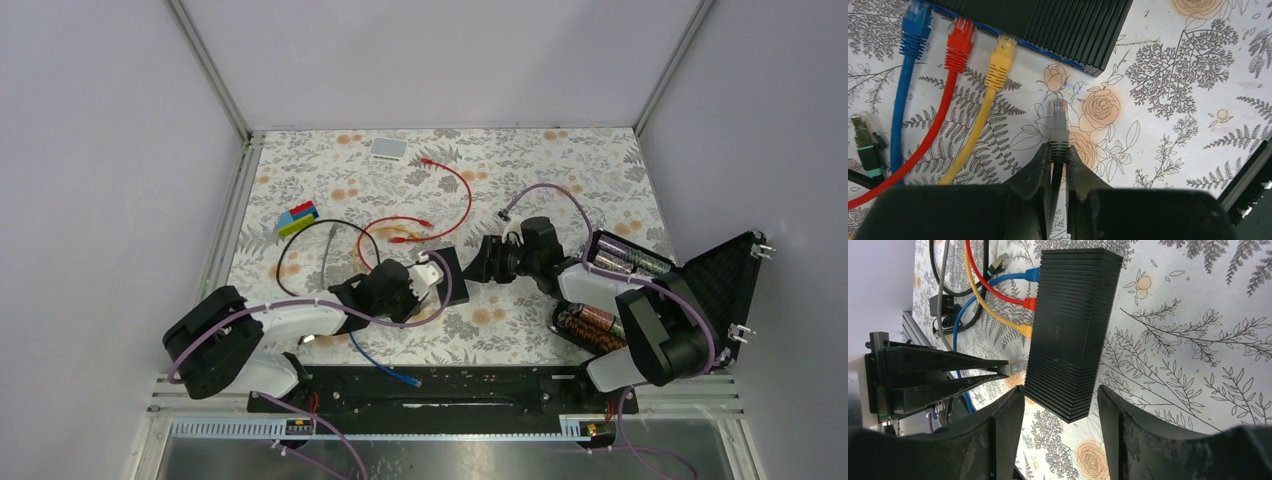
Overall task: Insert the plug into the switch port
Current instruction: Insert the connector into the switch port.
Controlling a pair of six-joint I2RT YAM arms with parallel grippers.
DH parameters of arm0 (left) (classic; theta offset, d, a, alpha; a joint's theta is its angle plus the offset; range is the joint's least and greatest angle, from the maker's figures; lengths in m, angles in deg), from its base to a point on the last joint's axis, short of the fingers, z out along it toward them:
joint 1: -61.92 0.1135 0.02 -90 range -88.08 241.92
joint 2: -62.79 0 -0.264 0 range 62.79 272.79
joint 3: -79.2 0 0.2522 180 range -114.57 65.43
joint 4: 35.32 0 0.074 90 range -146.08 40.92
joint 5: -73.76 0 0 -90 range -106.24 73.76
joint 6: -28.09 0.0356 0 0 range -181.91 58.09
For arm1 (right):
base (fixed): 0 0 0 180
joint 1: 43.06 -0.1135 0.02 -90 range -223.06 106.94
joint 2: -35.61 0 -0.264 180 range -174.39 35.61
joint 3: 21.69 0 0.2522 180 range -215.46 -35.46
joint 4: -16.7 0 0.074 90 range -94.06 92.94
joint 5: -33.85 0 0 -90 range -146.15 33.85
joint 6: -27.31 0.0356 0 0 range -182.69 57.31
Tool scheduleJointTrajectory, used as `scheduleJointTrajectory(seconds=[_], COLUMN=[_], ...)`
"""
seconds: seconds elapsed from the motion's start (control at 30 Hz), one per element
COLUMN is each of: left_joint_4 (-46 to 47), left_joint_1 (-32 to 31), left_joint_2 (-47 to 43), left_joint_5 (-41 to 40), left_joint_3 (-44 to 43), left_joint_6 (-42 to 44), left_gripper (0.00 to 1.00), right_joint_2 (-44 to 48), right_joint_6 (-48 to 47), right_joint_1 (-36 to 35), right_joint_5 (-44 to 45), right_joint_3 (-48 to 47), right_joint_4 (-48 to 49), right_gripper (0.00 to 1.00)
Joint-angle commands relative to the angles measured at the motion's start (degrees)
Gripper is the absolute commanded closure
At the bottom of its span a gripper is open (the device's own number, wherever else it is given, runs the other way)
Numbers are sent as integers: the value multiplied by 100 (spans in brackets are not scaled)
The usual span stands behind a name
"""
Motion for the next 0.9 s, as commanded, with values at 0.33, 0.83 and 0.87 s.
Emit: scheduleJointTrajectory(seconds=[0.33,0.83,0.87], left_joint_4=[1790,2831,2874], left_joint_1=[-77,-151,-151], left_joint_2=[498,432,414], left_joint_5=[26,435,410], left_joint_3=[325,863,901], left_joint_6=[64,272,278], left_gripper=[100,100,100], right_joint_2=[-1298,-2287,-2297], right_joint_6=[-523,-1314,-1369], right_joint_1=[74,109,109], right_joint_5=[-888,-1564,-1578], right_joint_3=[-1037,-2070,-2093], right_joint_4=[-700,-1706,-1758], right_gripper=[39,36,36])
